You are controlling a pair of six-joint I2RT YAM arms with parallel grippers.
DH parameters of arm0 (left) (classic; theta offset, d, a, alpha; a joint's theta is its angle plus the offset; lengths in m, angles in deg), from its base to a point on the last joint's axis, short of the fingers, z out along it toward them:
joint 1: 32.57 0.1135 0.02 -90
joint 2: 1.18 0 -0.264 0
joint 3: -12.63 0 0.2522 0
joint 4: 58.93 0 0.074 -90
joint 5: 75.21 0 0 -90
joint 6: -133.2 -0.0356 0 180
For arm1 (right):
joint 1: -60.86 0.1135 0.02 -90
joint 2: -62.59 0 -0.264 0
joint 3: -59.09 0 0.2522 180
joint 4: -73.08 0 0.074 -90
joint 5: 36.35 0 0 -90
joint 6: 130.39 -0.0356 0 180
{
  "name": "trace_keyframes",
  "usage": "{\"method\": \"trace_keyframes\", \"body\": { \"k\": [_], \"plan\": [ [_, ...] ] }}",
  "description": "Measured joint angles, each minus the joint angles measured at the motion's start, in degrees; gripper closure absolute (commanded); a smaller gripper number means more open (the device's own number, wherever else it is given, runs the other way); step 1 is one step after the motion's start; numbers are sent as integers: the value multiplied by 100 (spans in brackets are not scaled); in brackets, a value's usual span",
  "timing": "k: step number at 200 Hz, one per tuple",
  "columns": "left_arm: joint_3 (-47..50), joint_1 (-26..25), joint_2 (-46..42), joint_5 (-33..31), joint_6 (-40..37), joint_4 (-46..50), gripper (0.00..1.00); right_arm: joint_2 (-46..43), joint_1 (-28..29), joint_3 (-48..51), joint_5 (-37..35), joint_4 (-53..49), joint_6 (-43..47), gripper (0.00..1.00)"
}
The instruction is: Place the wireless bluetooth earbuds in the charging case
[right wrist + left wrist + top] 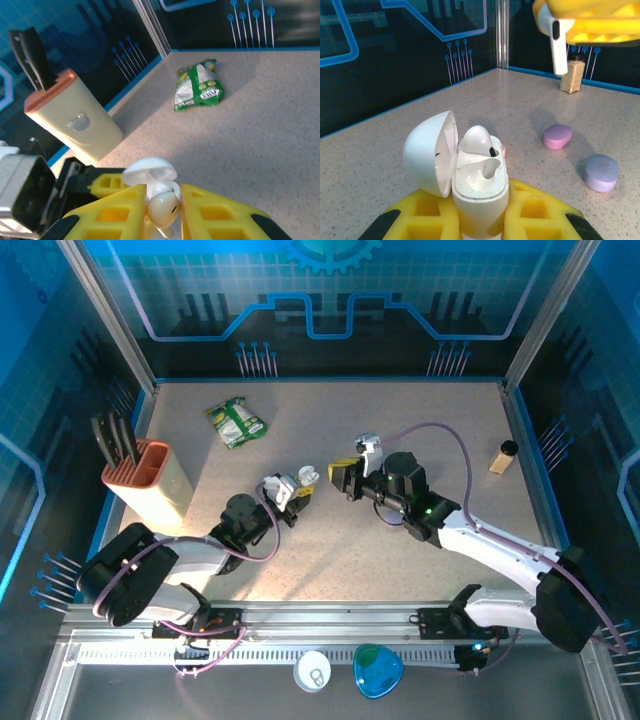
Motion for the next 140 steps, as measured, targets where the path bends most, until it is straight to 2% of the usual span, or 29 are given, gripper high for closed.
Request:
{"method": "trace_keyframes", "body": {
  "k": [140],
  "plan": [
    [-151,-166,109,-17,2,-216,93,778,131,-229,387,527,42,77]
  ]
}}
